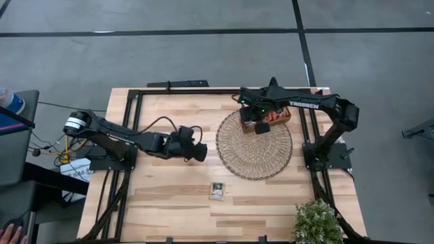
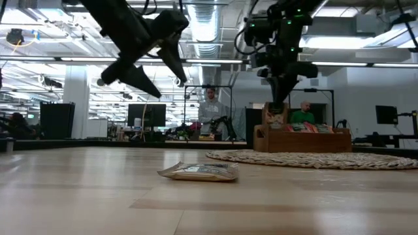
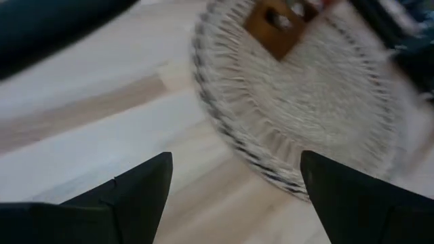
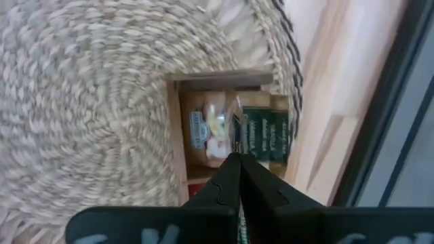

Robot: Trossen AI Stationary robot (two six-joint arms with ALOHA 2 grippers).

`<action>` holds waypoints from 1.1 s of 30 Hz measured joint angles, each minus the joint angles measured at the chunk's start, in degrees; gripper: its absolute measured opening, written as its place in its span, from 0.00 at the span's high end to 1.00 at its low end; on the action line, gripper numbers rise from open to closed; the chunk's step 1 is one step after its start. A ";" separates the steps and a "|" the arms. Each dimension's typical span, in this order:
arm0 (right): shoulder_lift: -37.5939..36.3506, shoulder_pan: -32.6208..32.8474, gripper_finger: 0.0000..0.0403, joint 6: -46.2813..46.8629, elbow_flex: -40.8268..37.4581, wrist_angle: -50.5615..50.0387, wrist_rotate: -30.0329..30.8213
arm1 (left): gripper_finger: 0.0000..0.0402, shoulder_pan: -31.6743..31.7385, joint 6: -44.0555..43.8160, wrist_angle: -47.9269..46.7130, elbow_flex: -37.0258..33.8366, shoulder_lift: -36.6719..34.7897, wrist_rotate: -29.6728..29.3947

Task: Pick & Place Tea
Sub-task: Put the brown tea pack into the left compartment of the brown organizer

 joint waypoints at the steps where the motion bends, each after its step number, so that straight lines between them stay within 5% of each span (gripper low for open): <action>1: 0.71 0.17 1.00 -0.04 0.68 -0.50 0.08 | 0.21 0.11 0.83 2.78 -1.21 -0.19 1.00; 11: 6.16 -0.43 1.00 -0.62 5.40 -3.74 1.33 | 0.21 0.35 3.22 8.30 -4.72 -0.28 4.38; 33: 5.79 -4.42 1.00 3.88 5.40 -4.48 -7.20 | 0.21 0.35 5.65 9.42 -4.74 -0.23 5.19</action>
